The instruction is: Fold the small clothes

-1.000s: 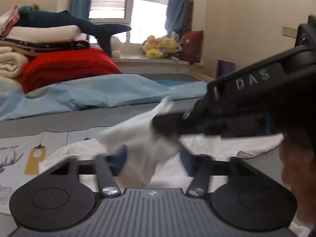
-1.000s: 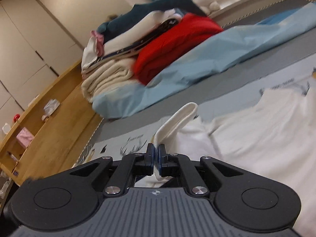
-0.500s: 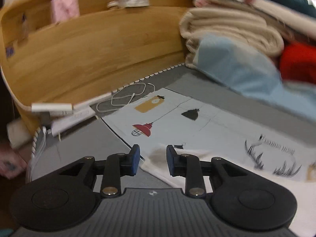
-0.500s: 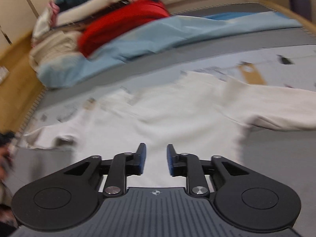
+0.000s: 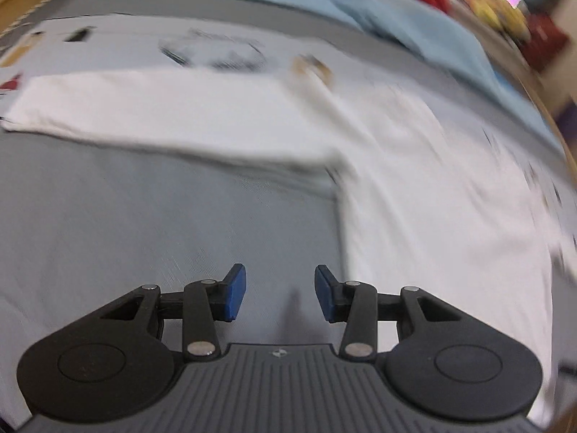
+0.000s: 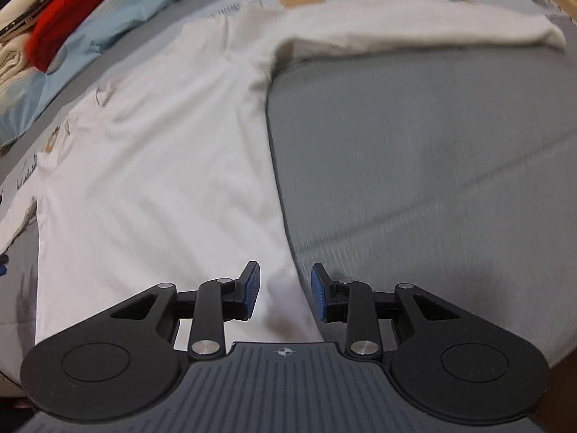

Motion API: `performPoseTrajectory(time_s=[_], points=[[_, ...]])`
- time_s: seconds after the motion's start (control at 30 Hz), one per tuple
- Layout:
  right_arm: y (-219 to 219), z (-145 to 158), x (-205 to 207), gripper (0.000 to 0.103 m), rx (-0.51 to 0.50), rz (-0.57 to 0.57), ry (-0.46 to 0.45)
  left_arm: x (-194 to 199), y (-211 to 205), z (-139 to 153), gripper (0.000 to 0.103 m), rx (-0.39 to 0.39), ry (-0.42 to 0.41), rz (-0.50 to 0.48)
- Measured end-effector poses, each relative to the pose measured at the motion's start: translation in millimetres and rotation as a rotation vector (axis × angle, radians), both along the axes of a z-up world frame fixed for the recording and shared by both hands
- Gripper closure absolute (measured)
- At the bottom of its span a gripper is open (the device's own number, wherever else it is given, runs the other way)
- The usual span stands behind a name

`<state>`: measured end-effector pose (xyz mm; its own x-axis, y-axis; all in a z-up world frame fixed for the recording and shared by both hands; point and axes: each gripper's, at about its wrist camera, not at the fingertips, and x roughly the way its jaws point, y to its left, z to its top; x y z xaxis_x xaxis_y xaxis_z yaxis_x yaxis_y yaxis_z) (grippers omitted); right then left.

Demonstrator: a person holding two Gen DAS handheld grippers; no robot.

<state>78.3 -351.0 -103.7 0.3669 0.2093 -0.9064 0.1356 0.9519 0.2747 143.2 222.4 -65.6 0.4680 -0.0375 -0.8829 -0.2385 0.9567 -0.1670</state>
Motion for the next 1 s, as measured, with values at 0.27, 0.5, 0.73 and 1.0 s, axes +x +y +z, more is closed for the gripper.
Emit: performPoseTrajectory(time_s=[0.27,0.5,0.73,1.0], points=[[10.1,-15.7,-39.8,0.07,-0.076,0.082,0.046,-82.7,-43.7,-36.4,0.056,-0.041,0.223,-0.179],[4.2,-13.7,-65.6,0.07,-0.077,0.058,0.064,-112.6,-46.4,-55.6,0.06,-0.037,0.254,-0.164],[-10.5,14.1,-82.2,0.097,0.037,0.005,-0.046,-129.3,-56.8,-36.7,0.095,-0.051,0.179,-0.136],[-32.9,26.8,-92.6,0.097,0.053,-0.118,-0.057,-160.4,-52.7,-19.6,0.096,0.005,0.135,-0.098]])
